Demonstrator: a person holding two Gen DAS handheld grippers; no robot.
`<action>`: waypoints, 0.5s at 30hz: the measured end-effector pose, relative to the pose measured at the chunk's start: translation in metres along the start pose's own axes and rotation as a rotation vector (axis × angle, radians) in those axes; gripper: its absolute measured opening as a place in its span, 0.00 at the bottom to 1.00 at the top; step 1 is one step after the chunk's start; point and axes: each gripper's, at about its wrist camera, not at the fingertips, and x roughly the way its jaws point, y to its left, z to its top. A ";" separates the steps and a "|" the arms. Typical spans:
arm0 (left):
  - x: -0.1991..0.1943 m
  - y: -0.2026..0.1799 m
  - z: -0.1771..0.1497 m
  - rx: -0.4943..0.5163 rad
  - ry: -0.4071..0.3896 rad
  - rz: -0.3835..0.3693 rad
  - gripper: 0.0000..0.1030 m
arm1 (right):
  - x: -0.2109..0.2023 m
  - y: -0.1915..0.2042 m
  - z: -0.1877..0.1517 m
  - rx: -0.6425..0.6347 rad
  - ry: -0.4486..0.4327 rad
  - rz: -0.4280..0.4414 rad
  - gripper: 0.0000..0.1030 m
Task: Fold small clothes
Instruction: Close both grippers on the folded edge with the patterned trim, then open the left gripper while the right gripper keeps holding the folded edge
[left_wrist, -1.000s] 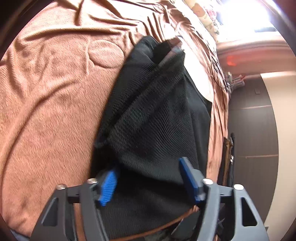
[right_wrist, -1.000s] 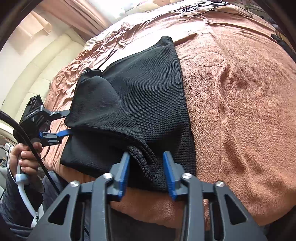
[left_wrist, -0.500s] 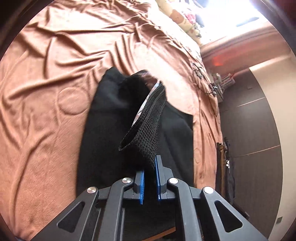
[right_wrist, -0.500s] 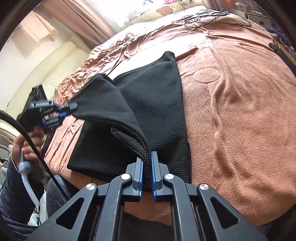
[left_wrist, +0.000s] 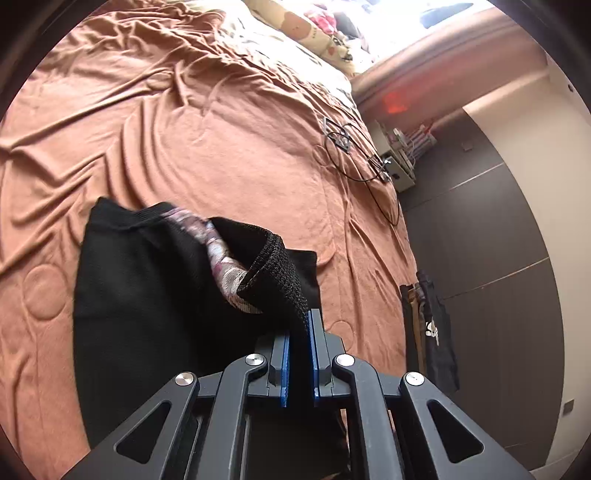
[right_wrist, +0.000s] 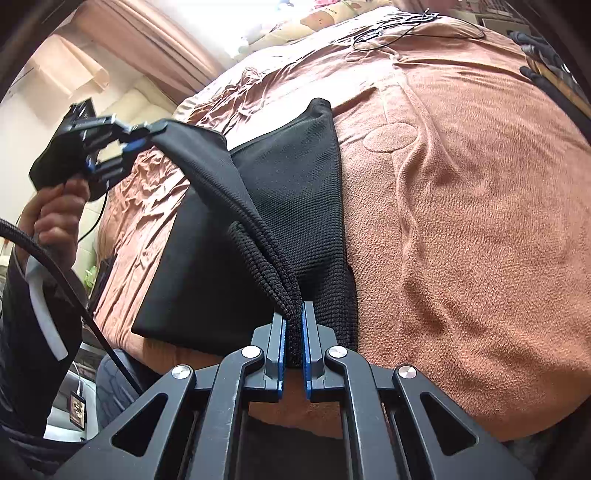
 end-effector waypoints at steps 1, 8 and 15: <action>0.005 -0.003 0.003 0.001 0.005 -0.001 0.08 | 0.000 -0.001 0.000 0.004 -0.001 0.002 0.04; 0.044 -0.020 0.022 0.040 0.046 0.008 0.08 | 0.000 -0.006 0.001 0.018 -0.014 0.001 0.04; 0.088 -0.028 0.037 0.060 0.109 0.013 0.08 | 0.004 -0.010 0.000 0.028 -0.006 0.002 0.03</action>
